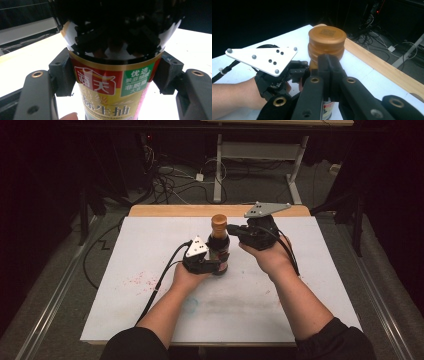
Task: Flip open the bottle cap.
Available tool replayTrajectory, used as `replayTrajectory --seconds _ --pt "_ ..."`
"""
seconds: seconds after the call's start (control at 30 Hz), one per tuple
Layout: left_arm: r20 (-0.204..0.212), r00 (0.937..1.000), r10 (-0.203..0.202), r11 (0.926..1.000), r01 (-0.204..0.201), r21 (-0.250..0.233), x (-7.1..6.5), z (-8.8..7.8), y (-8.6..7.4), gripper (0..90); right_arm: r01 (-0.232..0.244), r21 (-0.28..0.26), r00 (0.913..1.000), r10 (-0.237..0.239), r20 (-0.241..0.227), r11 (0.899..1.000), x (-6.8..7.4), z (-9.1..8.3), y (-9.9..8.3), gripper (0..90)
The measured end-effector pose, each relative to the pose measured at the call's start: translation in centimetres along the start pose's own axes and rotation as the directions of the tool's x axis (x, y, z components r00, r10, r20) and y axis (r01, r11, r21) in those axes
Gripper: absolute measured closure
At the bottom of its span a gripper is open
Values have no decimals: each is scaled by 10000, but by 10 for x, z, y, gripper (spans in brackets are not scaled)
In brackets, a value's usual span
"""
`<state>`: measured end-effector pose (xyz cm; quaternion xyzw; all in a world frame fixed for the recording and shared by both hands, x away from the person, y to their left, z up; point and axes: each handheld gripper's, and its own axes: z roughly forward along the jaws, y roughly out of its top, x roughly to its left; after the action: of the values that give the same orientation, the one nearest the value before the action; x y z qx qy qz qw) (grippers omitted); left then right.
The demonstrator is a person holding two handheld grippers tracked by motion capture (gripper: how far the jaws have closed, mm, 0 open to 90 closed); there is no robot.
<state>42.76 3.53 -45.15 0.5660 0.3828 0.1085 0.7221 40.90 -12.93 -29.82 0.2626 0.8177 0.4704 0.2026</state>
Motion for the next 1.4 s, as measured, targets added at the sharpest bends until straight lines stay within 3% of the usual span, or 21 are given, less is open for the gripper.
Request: replayTrajectory --seconds 0.33,0.73,1.4 --pt "-35 10000 -42 10000 41 -64 -1 0 0 291 217 419 9997 -219 58 9989 2 2 5 900" --pt "-37 10000 9 9999 -9 -124 0 0 -1 292 218 532 9996 -227 149 9983 4 3 8 900" --pt "-68 10000 -47 9999 46 -151 0 0 -1 292 79 308 9998 -84 153 9995 4 4 9 900"
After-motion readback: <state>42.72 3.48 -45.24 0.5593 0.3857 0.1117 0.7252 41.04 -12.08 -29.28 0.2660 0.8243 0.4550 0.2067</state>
